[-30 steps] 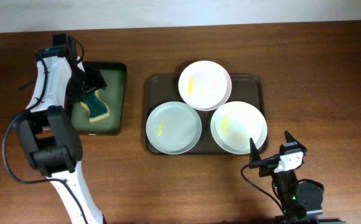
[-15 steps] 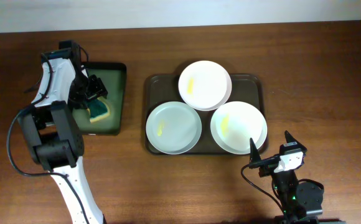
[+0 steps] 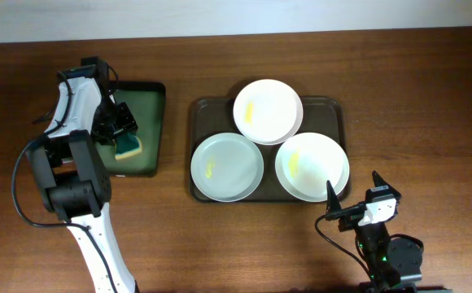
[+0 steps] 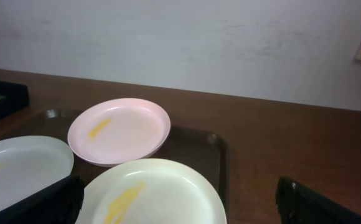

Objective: Clean dirty plates on tray and stack at the side
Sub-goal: 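Lower the left gripper and grasp the green-and-yellow sponge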

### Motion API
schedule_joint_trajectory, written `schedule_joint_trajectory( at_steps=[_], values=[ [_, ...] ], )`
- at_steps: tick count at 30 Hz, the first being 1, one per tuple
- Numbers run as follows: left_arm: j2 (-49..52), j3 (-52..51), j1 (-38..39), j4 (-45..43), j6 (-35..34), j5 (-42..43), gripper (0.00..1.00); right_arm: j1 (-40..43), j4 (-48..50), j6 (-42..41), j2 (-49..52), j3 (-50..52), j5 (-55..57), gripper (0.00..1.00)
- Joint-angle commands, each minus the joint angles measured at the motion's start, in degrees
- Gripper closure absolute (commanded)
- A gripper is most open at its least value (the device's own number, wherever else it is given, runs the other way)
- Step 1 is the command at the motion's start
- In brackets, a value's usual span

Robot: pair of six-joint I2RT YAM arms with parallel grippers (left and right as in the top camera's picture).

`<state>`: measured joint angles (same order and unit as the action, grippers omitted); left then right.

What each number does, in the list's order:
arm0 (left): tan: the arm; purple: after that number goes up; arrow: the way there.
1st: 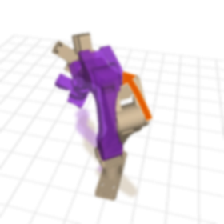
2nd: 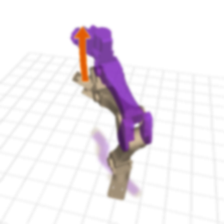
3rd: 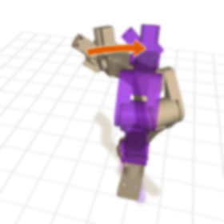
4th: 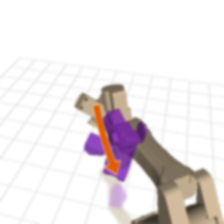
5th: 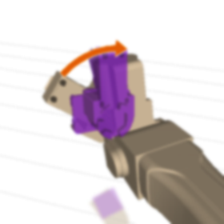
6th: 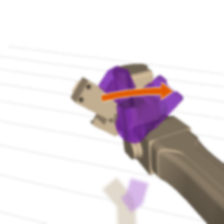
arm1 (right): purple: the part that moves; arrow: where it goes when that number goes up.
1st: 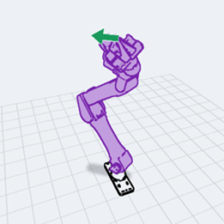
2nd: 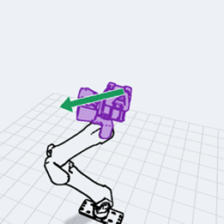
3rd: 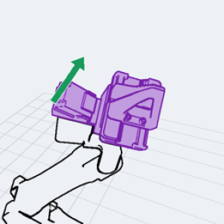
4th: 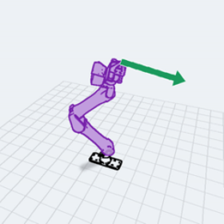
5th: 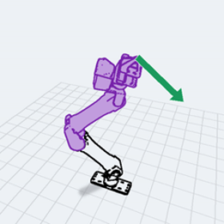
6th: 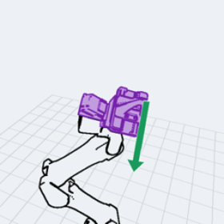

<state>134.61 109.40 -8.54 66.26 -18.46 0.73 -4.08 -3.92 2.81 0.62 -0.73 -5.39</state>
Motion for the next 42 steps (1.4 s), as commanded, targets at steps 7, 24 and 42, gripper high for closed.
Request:
schedule_joint_trajectory(
  at_steps=[7, 24, 42],
  values=[
    [0.8, 0.0, 0.1, -2.4, -0.3, -1.2, 0.95, -0.4, -0.2, 0.0, -0.4, 0.4, 0.3, 0.02],
    [0.7, 0.0, 0.0, -4.3, -0.3, -1.2, 0.98, -0.4, -0.2, 0.0, -0.4, 0.4, 0.3, 0.02],
    [-8.4, 16.7, -0.2, 4.8, 0.1, 5.7, 1.0, -0.4, -0.2, 0.0, -0.4, 0.4, 0.3, 0.02]
  ],
)
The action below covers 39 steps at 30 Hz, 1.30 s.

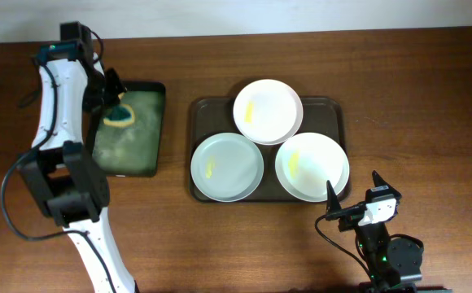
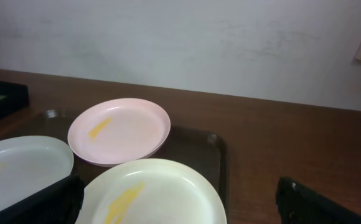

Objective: Clean dirty plates on tray and stack at the side
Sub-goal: 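Lower the left gripper and grasp the green-and-yellow sponge, then lift the sponge with the left gripper out of the water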

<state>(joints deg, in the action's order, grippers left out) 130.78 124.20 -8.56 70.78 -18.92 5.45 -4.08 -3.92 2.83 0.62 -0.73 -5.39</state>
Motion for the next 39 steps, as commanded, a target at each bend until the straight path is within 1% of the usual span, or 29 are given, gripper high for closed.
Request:
schedule_joint_trajectory(
  at_steps=[1, 7, 9, 14, 18, 19, 21, 25, 28, 29, 34, 36, 39],
  values=[
    [-4.8, 1.9, -0.1, 0.3, 0.5, 1.0, 1.0, -0.4, -0.2, -0.1, -0.4, 0.4, 0.3, 0.02],
    [-4.7, 1.1, -0.1, -0.2, 0.5, 0.8, 1.0, -0.4, -0.2, -0.1, -0.4, 0.4, 0.3, 0.02],
    [-4.7, -0.7, -0.1, -1.3, 0.0, 0.8, 1.0, -0.4, -0.2, -0.1, -0.4, 0.4, 0.3, 0.02],
    [-4.7, -9.2, -0.2, -7.0, 0.1, 0.8, 1.0, -0.4, -0.2, 0.0, -0.4, 0.4, 0.3, 0.02],
    [-4.7, -17.8, -0.2, -15.9, 0.2, -0.9, 1.0, -0.4, -0.2, -0.1, -0.4, 0.4, 0.3, 0.02],
    [-4.7, -18.6, -0.2, -17.2, 1.3, -0.9, 1.0, -0.4, -0.2, 0.0, -0.4, 0.4, 0.3, 0.02],
    [-5.0, -18.1, -0.3, -18.8, 3.5, -0.7, 1.0, -0.4, -0.2, -0.1, -0.4, 0.4, 0.3, 0.02],
    [-7.4, -15.3, -0.2, -21.8, 3.6, -0.7, 1.0, -0.4, -0.2, 0.0, -0.4, 0.4, 0.3, 0.02],
    [-11.2, -14.6, -0.2, -24.2, 4.3, -0.7, 1.0, -0.4, -0.2, -0.1, -0.4, 0.4, 0.3, 0.02],
    [-13.4, -14.6, -0.2, -25.1, 5.6, -0.7, 1.0, -0.4, -0.2, -0.1, -0.4, 0.4, 0.3, 0.02],
    [-20.6, -14.6, -0.2, -25.2, 9.6, -0.7, 1.0, -0.4, -0.2, -0.1, -0.4, 0.4, 0.3, 0.02],
    [-20.8, -14.7, -0.2, -24.8, 9.6, -0.7, 1.0, -0.4, -0.2, -0.1, -0.4, 0.4, 0.3, 0.02],
    [-19.6, -18.5, -0.2, -26.8, 9.6, -0.7, 1.0, -0.4, -0.2, -0.1, -0.4, 0.4, 0.3, 0.02]
  ],
)
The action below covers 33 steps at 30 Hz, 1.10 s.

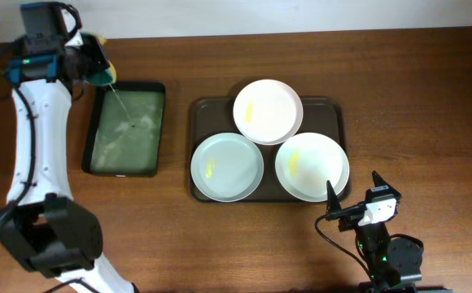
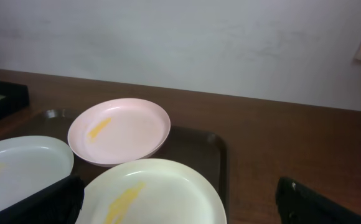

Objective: Clean dirty plates on tray and stack at the side
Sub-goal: 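Lift the sponge with the left gripper out of the water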

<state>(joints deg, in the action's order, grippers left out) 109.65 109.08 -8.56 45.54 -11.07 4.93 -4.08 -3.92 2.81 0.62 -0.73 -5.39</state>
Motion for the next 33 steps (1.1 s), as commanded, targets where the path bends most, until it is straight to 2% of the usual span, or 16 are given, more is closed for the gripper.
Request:
schedule_joint_trajectory(
  at_steps=[1, 6, 9, 17, 22, 24, 26, 29, 33],
  values=[
    [2.2, -6.2, -0.2, -3.6, 1.8, -0.2, 1.0, -0.4, -0.2, 0.0, -0.4, 0.4, 0.3, 0.02],
    [3.6, -15.5, -0.2, -9.5, 1.8, -0.2, 1.0, -0.4, -0.2, 0.0, -0.4, 0.4, 0.3, 0.02],
    [2.3, -14.2, -0.2, -9.5, 2.0, -0.2, 1.0, -0.4, -0.2, 0.0, -0.4, 0.4, 0.3, 0.02],
    [-11.4, -10.6, -0.2, -11.7, 3.3, 0.2, 1.0, -0.4, -0.2, 0.0, -0.4, 0.4, 0.3, 0.02],
    [-8.0, -16.9, -0.2, -11.8, 5.2, 0.2, 1.0, -0.4, -0.2, 0.0, -0.4, 0.4, 0.3, 0.02],
    [-4.0, -23.6, -0.2, -16.5, 5.5, -0.9, 1.0, -0.4, -0.2, 0.0, -0.4, 0.4, 0.3, 0.02],
    [-1.7, -26.2, -0.4, -18.6, 8.4, -1.3, 1.0, -0.4, -0.2, 0.0, -0.4, 0.4, 0.3, 0.02],
    [-3.0, -25.1, -0.3, -18.5, 9.5, -1.2, 1.0, -0.4, -0.2, 0.0, -0.4, 0.4, 0.3, 0.02],
    [-11.3, -20.6, -0.2, -18.8, 9.4, 2.4, 1.0, -0.4, -0.2, 0.0, -0.4, 0.4, 0.3, 0.02]
  ],
)
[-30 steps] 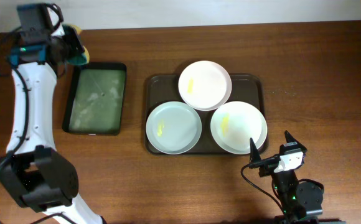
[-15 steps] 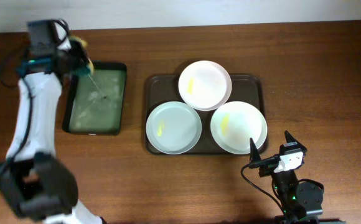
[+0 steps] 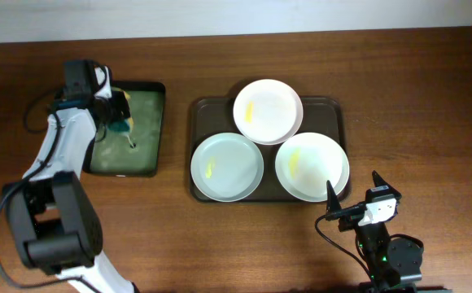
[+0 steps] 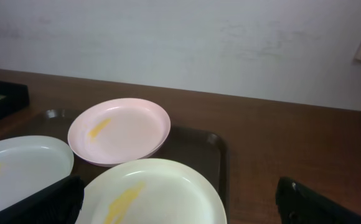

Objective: Clean dirty plates on tray and stack at the side
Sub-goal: 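Lift the sponge with the left gripper out of the water, then carry the sponge with the left gripper onto the front-left plate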

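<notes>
Three dirty plates lie on a dark tray (image 3: pixel 338 106), each with a yellow smear: a pinkish one (image 3: pixel 268 110) at the back, a pale one (image 3: pixel 227 166) front left and a cream one (image 3: pixel 312 165) front right. My left gripper (image 3: pixel 115 112) is shut on a yellow-and-teal sponge (image 3: pixel 121 124) over the back left part of the green basin (image 3: pixel 138 134). My right gripper (image 3: pixel 354 210) rests open off the tray's front right corner. In the right wrist view its dark fingers (image 4: pixel 46 200) stand either side of the cream plate (image 4: pixel 155 193), touching nothing.
The green basin holds soapy water and sits left of the tray on the brown table (image 3: pixel 415 98). My left arm (image 3: pixel 57 155) runs down the table's left side. A pale wall (image 4: pixel 180 37) stands behind the table.
My left gripper with the sponge was beyond the basin's back left corner, a drip hanging from it. Now it is over the basin's back left part. The right arm and plates are unchanged.
My left gripper was on the sponge at the basin's left side. Then it held the sponge near the basin's back edge, then up past the back left corner, dripping. Now it is over the basin again. The plates and right arm never moved.
</notes>
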### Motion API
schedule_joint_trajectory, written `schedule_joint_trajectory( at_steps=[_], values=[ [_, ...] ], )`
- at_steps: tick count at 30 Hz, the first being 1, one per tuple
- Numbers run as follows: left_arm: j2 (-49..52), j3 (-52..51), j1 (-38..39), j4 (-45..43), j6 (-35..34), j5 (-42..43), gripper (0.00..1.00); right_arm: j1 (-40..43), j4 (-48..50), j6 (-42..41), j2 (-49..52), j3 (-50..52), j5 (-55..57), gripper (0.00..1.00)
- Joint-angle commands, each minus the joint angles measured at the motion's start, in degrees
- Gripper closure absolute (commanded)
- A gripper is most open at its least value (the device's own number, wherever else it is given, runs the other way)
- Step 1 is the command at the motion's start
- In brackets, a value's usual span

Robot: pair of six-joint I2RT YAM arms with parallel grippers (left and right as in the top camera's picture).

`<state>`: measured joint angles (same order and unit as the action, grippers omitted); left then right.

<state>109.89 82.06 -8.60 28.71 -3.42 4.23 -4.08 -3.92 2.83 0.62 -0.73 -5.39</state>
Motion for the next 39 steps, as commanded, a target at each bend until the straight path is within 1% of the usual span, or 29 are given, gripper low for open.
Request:
schedule_joint_trajectory(
  at_steps=[1, 4, 6, 10, 12, 14, 16, 20, 22, 23, 26, 30, 34, 37, 39],
  values=[
    [-14.5, 7.4, -0.2, -2.4, 1.8, 4.6, 1.0, -0.4, -0.2, -0.1, -0.4, 0.4, 0.3, 0.02],
    [-20.3, 7.6, -0.2, -3.8, 1.8, 5.4, 1.0, -0.4, -0.2, -0.1, -0.4, 0.4, 0.3, 0.02],
    [-20.6, 7.0, -0.2, -2.6, 1.8, 5.4, 1.0, -0.4, -0.2, 0.0, -0.4, 0.4, 0.3, 0.02],
    [-15.5, -0.8, -0.1, -4.0, 1.8, 5.2, 1.0, -0.4, -0.2, 0.0, -0.4, 0.4, 0.3, 0.02],
    [-11.0, -4.9, -0.1, -6.4, 1.8, 1.5, 1.0, -0.4, -0.2, -0.1, -0.4, 0.4, 0.3, 0.02],
    [-7.3, -6.5, -0.5, -6.9, 2.0, -2.6, 1.0, -0.4, -0.2, -0.1, -0.4, 0.4, 0.3, 0.02],
    [-6.4, -6.4, -0.7, -7.0, 2.0, -2.2, 1.0, -0.4, -0.2, -0.1, -0.4, 0.4, 0.3, 0.02],
    [-12.2, -3.1, -0.5, -7.0, 2.0, 1.9, 1.0, -0.4, -0.2, -0.1, -0.4, 0.4, 0.3, 0.02],
    [-16.6, -1.5, -0.3, -7.1, 2.0, 5.8, 1.0, -0.4, -0.2, 0.0, -0.4, 0.4, 0.3, 0.02],
    [-21.4, -0.3, -0.2, -7.3, 1.9, 10.0, 1.0, -0.4, -0.2, -0.1, -0.4, 0.4, 0.3, 0.02],
    [-29.0, 0.0, 0.1, -7.2, 1.7, 15.2, 1.0, -0.4, -0.2, -0.1, -0.4, 0.4, 0.3, 0.02],
    [-35.5, 0.0, 2.0, -2.0, 1.7, 16.0, 1.0, -0.4, -0.2, -0.1, -0.4, 0.4, 0.3, 0.02],
    [-35.5, -0.5, 5.1, 5.9, 0.9, 16.0, 1.0, -0.4, -0.2, -0.1, -0.4, 0.4, 0.3, 0.02],
    [-33.3, -2.5, 9.3, 10.6, -4.0, 16.0, 1.0, -0.4, -0.2, -0.1, -0.4, 0.4, 0.3, 0.02],
    [-30.4, -4.1, 13.1, 11.8, -9.1, 16.1, 1.0, -0.4, -0.2, -0.1, -0.4, 0.4, 0.3, 0.02]
  ],
)
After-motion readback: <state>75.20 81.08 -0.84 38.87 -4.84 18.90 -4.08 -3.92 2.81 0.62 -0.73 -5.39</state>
